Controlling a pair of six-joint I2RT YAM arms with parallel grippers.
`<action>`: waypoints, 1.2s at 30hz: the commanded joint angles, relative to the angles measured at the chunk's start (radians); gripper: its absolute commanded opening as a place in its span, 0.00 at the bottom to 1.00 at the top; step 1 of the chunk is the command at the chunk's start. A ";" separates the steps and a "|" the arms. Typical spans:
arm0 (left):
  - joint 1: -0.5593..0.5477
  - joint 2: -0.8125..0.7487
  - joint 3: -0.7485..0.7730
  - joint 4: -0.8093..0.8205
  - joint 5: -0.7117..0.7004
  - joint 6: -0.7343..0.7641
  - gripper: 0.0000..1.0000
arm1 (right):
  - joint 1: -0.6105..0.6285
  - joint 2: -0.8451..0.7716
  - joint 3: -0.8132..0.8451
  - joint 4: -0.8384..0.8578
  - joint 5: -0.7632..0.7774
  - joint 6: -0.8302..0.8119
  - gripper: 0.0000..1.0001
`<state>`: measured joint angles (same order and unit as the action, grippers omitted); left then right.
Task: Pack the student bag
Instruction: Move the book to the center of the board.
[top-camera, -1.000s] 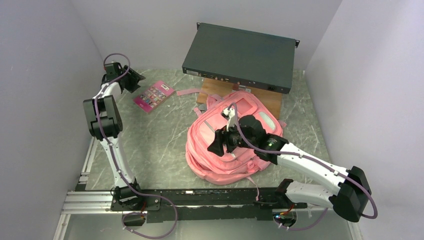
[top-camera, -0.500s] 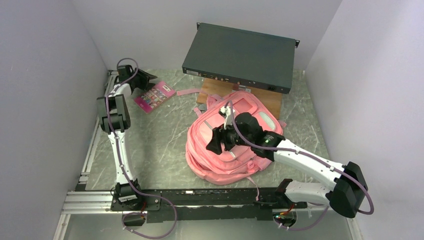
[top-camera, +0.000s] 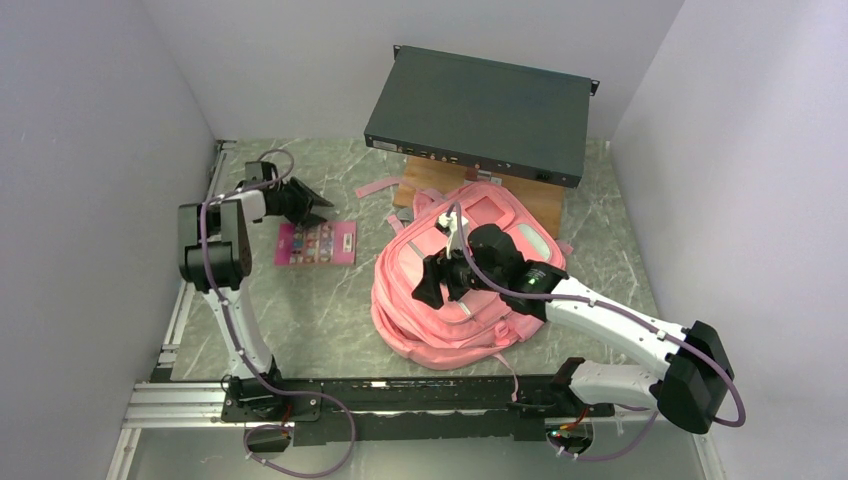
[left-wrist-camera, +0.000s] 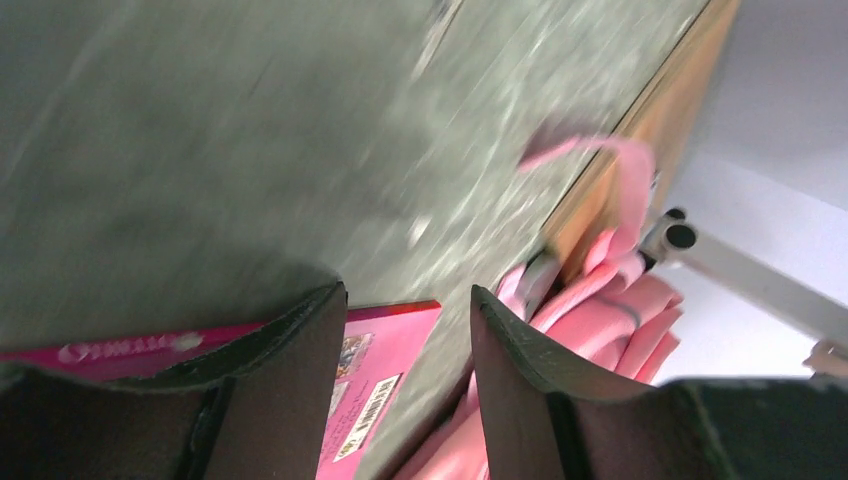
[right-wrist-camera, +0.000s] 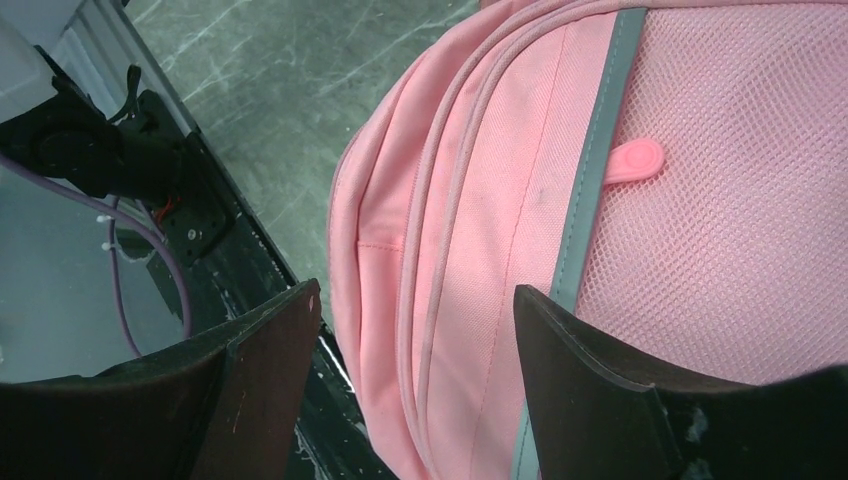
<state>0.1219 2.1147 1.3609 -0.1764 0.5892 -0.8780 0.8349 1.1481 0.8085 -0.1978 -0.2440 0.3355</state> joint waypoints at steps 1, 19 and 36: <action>0.007 -0.163 -0.172 -0.097 -0.064 0.108 0.57 | 0.000 -0.019 0.044 0.033 0.008 -0.019 0.73; 0.072 -0.885 -0.464 -0.312 -0.099 0.480 0.63 | 0.302 0.136 0.335 -0.156 0.503 -0.181 0.78; 0.186 -1.345 -0.509 -0.395 -0.536 0.510 0.68 | 0.544 0.649 0.438 0.407 0.572 -0.712 1.00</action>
<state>0.2981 0.8078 0.8398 -0.5636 0.1234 -0.3912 1.3617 1.7073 1.1591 0.0902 0.2832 -0.2165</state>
